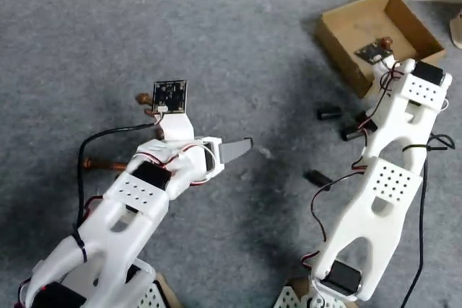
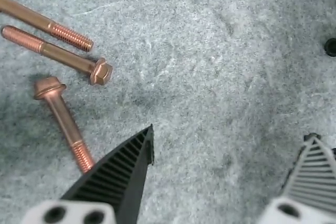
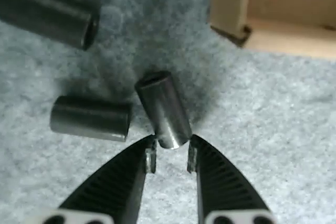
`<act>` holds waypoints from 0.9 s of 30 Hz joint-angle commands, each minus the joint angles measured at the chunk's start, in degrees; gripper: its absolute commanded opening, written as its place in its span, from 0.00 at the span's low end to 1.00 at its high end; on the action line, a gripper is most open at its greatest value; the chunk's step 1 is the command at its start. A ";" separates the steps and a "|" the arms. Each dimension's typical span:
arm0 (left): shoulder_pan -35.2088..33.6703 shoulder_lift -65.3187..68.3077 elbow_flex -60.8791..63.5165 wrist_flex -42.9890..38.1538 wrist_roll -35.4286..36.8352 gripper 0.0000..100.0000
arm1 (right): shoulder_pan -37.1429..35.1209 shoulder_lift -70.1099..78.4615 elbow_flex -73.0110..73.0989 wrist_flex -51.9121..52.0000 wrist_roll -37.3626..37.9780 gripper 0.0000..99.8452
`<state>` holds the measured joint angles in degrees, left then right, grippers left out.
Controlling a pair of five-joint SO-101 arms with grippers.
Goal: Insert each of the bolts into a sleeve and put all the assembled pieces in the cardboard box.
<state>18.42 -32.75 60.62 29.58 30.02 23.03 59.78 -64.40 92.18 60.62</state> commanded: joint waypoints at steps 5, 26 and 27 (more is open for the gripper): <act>-0.22 -0.13 0.04 -0.97 -0.44 0.40 | -1.71 -1.45 -2.77 -1.10 0.70 0.10; -0.31 -0.13 -0.13 -0.97 -3.16 0.40 | -5.76 -1.45 -2.77 0.84 5.27 0.18; -0.31 -0.13 -0.13 -0.97 -3.16 0.40 | -5.76 -1.27 -2.77 1.10 6.24 0.18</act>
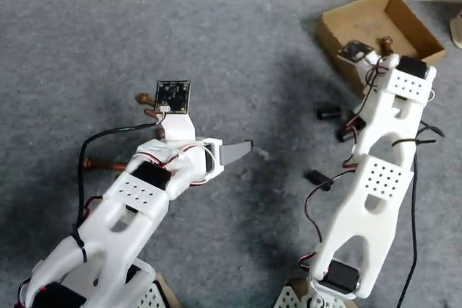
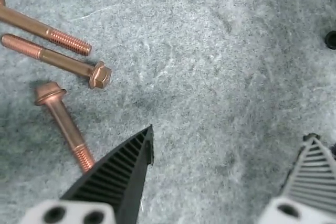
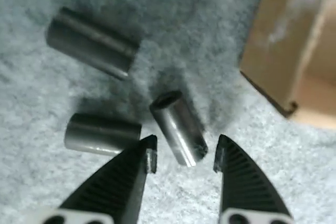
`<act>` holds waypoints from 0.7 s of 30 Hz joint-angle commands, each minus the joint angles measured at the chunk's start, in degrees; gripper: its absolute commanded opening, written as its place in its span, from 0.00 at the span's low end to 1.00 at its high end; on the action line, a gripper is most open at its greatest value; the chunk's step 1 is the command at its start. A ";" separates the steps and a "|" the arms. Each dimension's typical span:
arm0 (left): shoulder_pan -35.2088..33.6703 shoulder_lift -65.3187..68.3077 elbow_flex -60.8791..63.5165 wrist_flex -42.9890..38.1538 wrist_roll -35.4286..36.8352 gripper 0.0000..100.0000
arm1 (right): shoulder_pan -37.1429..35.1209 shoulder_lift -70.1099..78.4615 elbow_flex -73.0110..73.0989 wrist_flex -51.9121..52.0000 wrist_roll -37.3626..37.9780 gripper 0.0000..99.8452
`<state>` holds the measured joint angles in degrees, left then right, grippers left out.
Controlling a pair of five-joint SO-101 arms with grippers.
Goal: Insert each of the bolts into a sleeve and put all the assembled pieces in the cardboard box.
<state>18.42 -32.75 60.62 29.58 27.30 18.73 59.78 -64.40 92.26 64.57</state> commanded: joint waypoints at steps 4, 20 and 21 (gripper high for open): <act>-0.40 -0.13 -0.13 -0.97 -0.44 0.40 | -1.54 -0.92 -2.59 0.92 5.54 0.18; -0.57 -0.13 -0.22 -0.97 -0.44 0.40 | -5.14 -0.84 -2.15 4.70 10.02 0.14; -0.57 -0.13 -0.22 -0.97 -0.44 0.40 | -5.41 -0.84 -2.15 5.05 9.85 0.10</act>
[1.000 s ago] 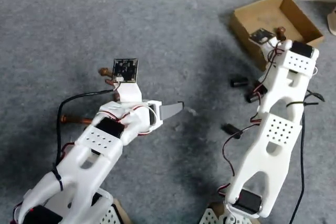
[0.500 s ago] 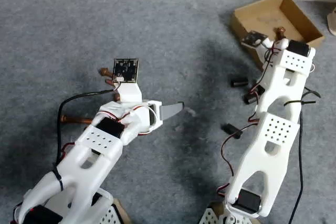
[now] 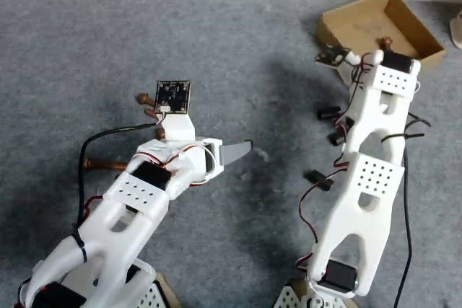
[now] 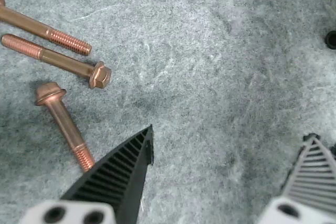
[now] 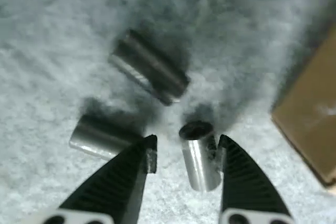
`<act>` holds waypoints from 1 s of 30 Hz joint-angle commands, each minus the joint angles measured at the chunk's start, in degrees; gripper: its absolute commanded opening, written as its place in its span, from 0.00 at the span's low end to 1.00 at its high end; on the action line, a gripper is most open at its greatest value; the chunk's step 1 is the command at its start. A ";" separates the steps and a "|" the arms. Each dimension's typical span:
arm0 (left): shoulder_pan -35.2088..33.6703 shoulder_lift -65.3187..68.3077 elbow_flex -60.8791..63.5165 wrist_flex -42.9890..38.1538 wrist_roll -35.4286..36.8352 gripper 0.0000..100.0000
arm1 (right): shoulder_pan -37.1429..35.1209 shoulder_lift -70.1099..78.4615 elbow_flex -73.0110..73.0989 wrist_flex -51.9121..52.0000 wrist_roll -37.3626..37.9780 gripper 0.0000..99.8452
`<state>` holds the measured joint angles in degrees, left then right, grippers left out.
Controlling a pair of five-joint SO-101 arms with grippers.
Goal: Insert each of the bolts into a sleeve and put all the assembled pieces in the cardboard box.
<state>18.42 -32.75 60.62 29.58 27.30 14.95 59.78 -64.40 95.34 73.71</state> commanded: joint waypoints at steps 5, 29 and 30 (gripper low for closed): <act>-0.57 -0.13 -0.22 -0.97 -0.44 0.40 | -1.71 -0.84 -2.15 1.89 -4.22 0.01; -0.66 -0.13 -0.22 -0.97 -0.53 0.40 | 2.77 -2.33 -2.77 5.58 -6.59 0.19; -0.66 -0.13 -0.22 -0.97 -0.53 0.40 | 3.03 -3.21 -2.59 5.58 -5.98 0.19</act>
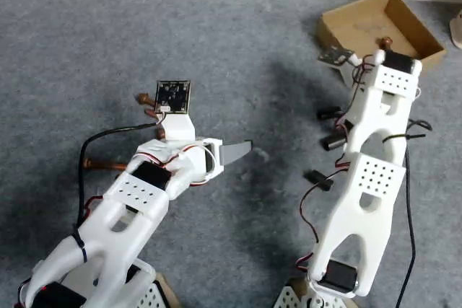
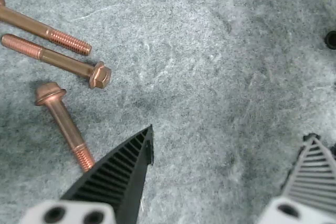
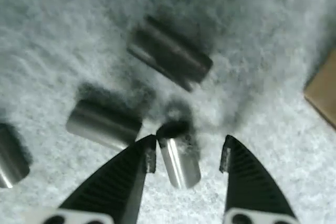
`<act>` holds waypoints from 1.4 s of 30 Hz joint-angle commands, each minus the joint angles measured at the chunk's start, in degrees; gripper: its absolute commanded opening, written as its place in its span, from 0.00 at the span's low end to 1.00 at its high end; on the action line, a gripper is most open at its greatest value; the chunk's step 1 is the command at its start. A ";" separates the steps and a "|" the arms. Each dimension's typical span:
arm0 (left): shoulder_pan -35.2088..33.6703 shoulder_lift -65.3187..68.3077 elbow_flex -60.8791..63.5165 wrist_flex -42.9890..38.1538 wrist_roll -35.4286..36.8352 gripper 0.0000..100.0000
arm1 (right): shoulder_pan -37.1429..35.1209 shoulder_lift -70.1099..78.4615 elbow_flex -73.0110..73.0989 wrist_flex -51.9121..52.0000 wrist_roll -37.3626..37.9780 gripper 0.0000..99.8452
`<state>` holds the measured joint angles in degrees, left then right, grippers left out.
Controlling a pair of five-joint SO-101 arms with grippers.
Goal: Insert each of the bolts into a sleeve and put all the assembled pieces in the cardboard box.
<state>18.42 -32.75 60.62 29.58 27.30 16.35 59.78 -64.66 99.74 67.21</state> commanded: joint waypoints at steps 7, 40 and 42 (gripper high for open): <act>-0.66 -0.13 -0.22 -0.97 -0.53 0.40 | 3.21 -9.80 3.30 1.27 6.59 0.18; -0.57 -0.13 -0.22 -1.05 -0.53 0.40 | -3.12 -11.74 14.81 1.10 5.54 0.15; -0.57 -0.13 -0.22 -1.05 -0.53 0.40 | -2.51 -11.74 14.81 1.10 5.45 0.03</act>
<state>18.42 -32.75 60.62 29.58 27.30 13.71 52.40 -49.63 99.74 73.19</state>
